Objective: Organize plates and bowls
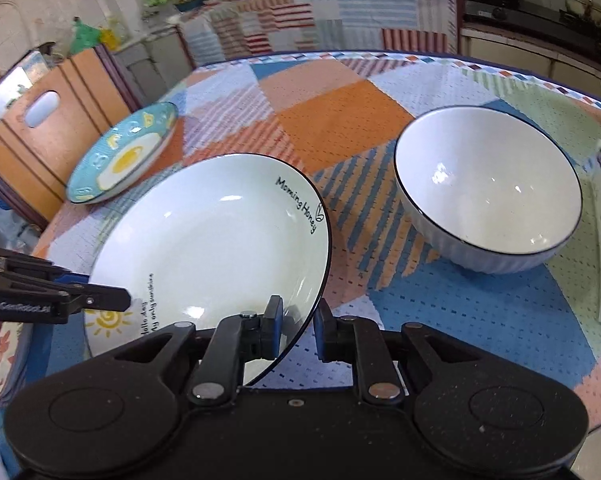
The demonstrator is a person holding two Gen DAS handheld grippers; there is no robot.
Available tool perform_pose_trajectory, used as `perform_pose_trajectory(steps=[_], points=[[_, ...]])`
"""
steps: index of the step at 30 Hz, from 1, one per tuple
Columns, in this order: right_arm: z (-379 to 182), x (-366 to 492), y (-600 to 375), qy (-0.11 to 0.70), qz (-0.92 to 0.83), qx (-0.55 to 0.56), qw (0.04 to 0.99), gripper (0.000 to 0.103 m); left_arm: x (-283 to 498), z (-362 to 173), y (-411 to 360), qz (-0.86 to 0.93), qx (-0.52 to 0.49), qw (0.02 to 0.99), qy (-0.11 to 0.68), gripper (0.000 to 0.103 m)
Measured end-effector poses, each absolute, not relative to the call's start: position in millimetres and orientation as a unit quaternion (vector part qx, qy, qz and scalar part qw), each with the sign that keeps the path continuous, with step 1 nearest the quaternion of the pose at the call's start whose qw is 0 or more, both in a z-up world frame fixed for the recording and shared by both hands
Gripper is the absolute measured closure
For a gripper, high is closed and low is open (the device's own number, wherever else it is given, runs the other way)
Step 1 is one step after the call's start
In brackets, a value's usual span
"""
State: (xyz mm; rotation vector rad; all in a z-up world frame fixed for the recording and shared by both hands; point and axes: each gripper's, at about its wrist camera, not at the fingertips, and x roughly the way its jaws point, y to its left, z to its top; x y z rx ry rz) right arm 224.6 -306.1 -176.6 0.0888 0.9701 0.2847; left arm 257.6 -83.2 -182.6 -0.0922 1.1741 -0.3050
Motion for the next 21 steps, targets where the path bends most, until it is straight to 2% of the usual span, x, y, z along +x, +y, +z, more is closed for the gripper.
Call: perform_pose_trajectory(steps=[4, 7, 12, 14, 16, 18, 21], points=[[-168.1, 221.1, -276.1, 0.469, 0.057, -0.017, 0.881, 0.078, 258.7, -176.5, -78.1, -0.143, -0.058, 0.810, 0.566, 0.077], [-157.4, 215.4, -268.2, 0.468, 0.045, -0.005, 0.883, 0.056, 252.6, -164.0, -75.8, -0.146, -0.043, 0.815, 0.560, 0.074], [-130.1, 193.9, -264.7, 0.446, 0.066, 0.027, 0.892, 0.054, 239.4, -140.2, -70.1, -0.147, -0.016, 0.822, 0.549, 0.062], [-118.1, 183.2, -261.5, 0.439, 0.081, 0.035, 0.894, 0.049, 233.3, -129.6, -65.2, -0.151, -0.015, 0.823, 0.548, 0.061], [-106.3, 172.7, -259.4, 0.430, 0.087, 0.039, 0.898, 0.038, 226.1, -120.4, -60.9, -0.149, -0.007, 0.823, 0.548, 0.056], [-95.2, 162.8, -256.6, 0.424, 0.082, 0.041, 0.901, 0.032, 216.9, -112.0, -54.3, -0.150, -0.001, 0.825, 0.545, 0.050], [-80.5, 149.5, -251.6, 0.424, 0.084, 0.041, 0.901, 0.031, 201.4, -104.3, -40.2, -0.146, -0.001, 0.824, 0.547, 0.047]])
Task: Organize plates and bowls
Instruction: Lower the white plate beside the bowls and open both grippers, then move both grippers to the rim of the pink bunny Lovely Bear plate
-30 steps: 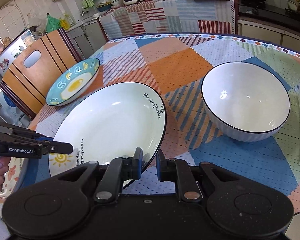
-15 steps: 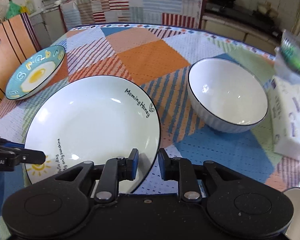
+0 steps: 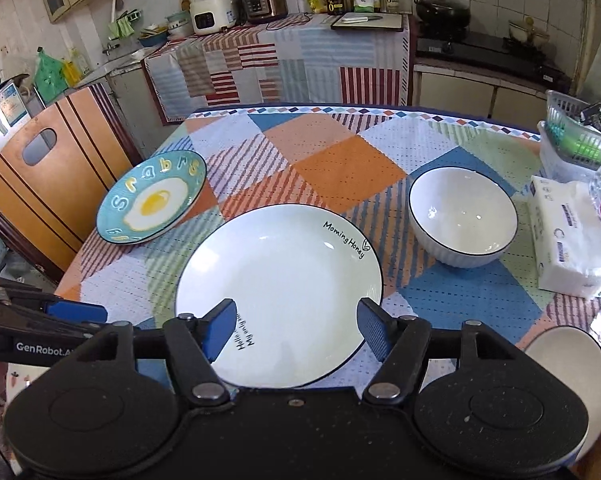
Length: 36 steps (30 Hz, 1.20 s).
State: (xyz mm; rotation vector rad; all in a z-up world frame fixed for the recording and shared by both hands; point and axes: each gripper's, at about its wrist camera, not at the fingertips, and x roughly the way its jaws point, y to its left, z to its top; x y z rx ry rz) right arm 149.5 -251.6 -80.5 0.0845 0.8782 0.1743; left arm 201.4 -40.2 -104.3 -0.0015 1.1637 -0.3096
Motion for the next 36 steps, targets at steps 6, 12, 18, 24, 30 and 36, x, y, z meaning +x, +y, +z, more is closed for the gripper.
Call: perform_pose_trajectory(steps=[6, 12, 18, 24, 30, 36], points=[[-60.7, 122.4, -238.8, 0.418, 0.092, 0.029, 0.903, 0.029, 164.7, -85.6, -12.9, -0.145, 0.018, 0.831, 0.536, 0.043], [-53.6, 93.8, -219.5, 0.433, 0.126, 0.033, 0.892, 0.028, 130.1, -60.5, 15.1, -0.154, 0.037, 0.841, 0.517, 0.040], [-47.3, 71.1, -190.2, 0.444, 0.188, 0.030, 0.876, 0.028, 102.3, -47.1, 41.3, -0.154, 0.060, 0.846, 0.507, 0.037], [-47.7, 56.4, -157.3, 0.451, 0.242, 0.015, 0.859, 0.028, 88.7, -51.8, 62.4, -0.156, 0.070, 0.842, 0.512, 0.034], [-63.4, 52.1, -126.7, 0.445, 0.272, -0.011, 0.853, 0.029, 86.2, -72.9, 81.0, -0.159, 0.083, 0.835, 0.520, 0.028], [-86.3, 56.7, -102.2, 0.434, 0.313, -0.028, 0.844, 0.029, 93.3, -100.7, 107.3, -0.160, 0.090, 0.825, 0.534, 0.025]])
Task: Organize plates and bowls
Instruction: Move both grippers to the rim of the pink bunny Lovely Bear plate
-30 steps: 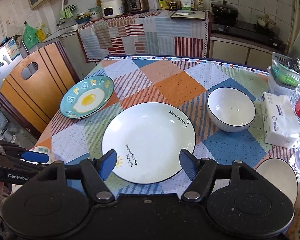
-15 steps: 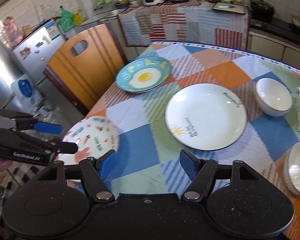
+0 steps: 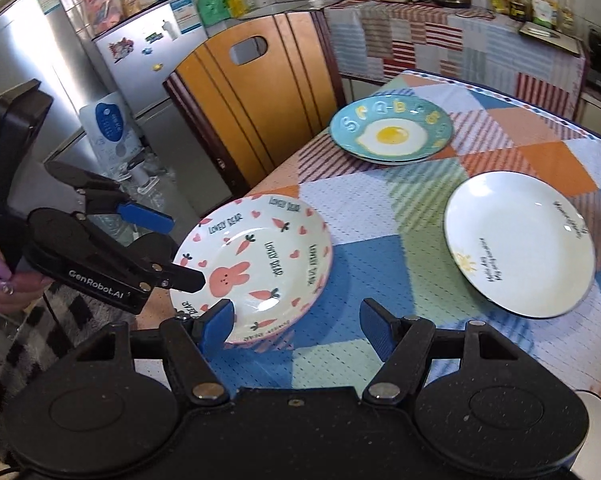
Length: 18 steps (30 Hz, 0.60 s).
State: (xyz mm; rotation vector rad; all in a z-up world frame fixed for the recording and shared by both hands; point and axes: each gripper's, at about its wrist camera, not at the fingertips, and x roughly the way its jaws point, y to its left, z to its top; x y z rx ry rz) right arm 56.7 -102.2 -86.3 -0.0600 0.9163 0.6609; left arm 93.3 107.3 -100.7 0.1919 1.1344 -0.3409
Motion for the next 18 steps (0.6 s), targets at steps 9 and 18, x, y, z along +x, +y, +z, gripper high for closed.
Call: perform_pose_trajectory(steps=[9, 18], points=[[-134.5, 68.1, -80.2, 0.390, 0.321, -0.040, 0.862, 0.029, 107.8, -145.5, 142.6, -0.158, 0.073, 0.805, 0.566, 0.027], [-188.1, 100.8, -73.4, 0.456, 0.304, -0.009, 0.836, 0.029, 115.7, -162.6, 154.0, -0.179, 0.070, 0.806, 0.561, 0.028]])
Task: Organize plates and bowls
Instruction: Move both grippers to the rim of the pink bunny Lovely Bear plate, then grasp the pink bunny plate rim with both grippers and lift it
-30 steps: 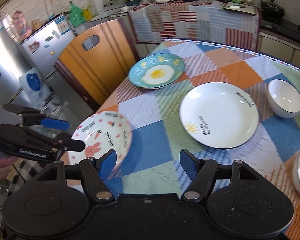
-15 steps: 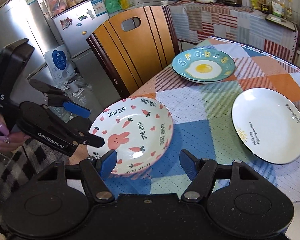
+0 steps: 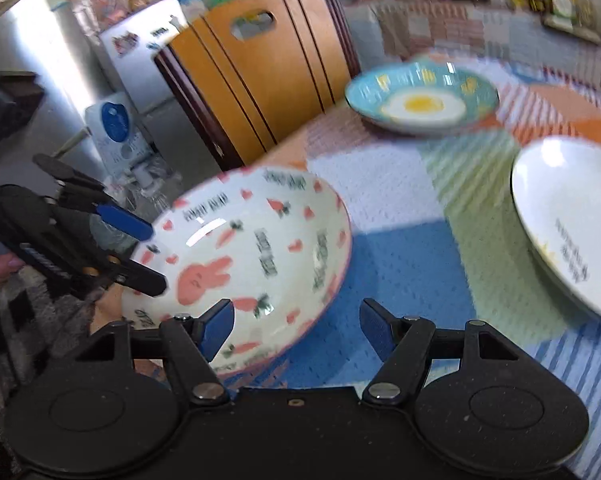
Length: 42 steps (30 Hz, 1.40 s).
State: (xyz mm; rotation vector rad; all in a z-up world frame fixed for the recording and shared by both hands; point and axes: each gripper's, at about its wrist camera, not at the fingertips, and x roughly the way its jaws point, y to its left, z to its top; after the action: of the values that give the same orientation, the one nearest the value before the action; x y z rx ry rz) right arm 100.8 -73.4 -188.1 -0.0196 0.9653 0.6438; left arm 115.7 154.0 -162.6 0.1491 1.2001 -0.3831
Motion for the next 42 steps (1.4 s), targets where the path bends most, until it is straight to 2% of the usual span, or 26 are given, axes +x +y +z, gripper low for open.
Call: perform_pose_trajectory(steps=[4, 6, 13, 14, 18, 29, 30, 31, 33, 35, 36, 38, 42], points=[[-194.5, 97.8, -76.0, 0.458, 0.304, 0.016, 0.835, 0.028, 114.0, -162.2, 154.1, -0.177, 0.067, 0.809, 0.556, 0.030], [-194.2, 96.7, -75.9, 0.458, 0.310, 0.025, 0.833, 0.028, 111.8, -160.3, 155.2, -0.170, 0.077, 0.816, 0.547, 0.035], [-193.4, 98.1, -79.9, 0.445, 0.310, 0.063, 0.838, 0.029, 114.2, -165.7, 168.7, -0.138, 0.085, 0.827, 0.538, 0.036], [-193.4, 98.1, -81.3, 0.443, 0.303, 0.068, 0.841, 0.029, 115.2, -169.4, 169.2, -0.140, 0.085, 0.822, 0.545, 0.049], [-195.2, 100.2, -81.4, 0.448, 0.306, 0.073, 0.837, 0.029, 117.0, -177.4, 171.7, -0.129, 0.084, 0.815, 0.558, 0.069], [-199.4, 104.8, -75.9, 0.455, 0.314, 0.080, 0.829, 0.029, 117.7, -180.6, 179.1, -0.126, 0.055, 0.822, 0.553, 0.072], [-200.1, 105.1, -74.8, 0.455, 0.318, 0.082, 0.828, 0.032, 117.7, -181.2, 179.7, -0.125, 0.051, 0.823, 0.551, 0.072], [-200.8, 105.0, -73.0, 0.457, 0.322, 0.082, 0.825, 0.044, 118.1, -181.7, 180.0, -0.124, 0.047, 0.824, 0.551, 0.072], [-202.3, 105.3, -70.6, 0.459, 0.320, 0.084, 0.825, 0.059, 118.7, -181.8, 180.5, -0.122, 0.041, 0.823, 0.553, 0.071], [-202.1, 105.6, -71.5, 0.459, 0.308, 0.080, 0.829, 0.066, 119.0, -181.9, 180.6, -0.120, 0.036, 0.823, 0.554, 0.071], [-201.9, 106.5, -72.6, 0.460, 0.298, 0.078, 0.833, 0.079, 119.2, -182.0, 182.0, -0.120, 0.026, 0.823, 0.554, 0.071], [-202.8, 110.7, -78.9, 0.466, 0.289, 0.097, 0.831, 0.083, 119.4, -181.7, 184.7, -0.122, 0.002, 0.823, 0.555, 0.072], [-199.2, 111.1, -81.7, 0.470, 0.291, 0.085, 0.829, 0.083, 116.6, -181.9, 172.3, -0.120, 0.024, 0.823, 0.555, 0.071]])
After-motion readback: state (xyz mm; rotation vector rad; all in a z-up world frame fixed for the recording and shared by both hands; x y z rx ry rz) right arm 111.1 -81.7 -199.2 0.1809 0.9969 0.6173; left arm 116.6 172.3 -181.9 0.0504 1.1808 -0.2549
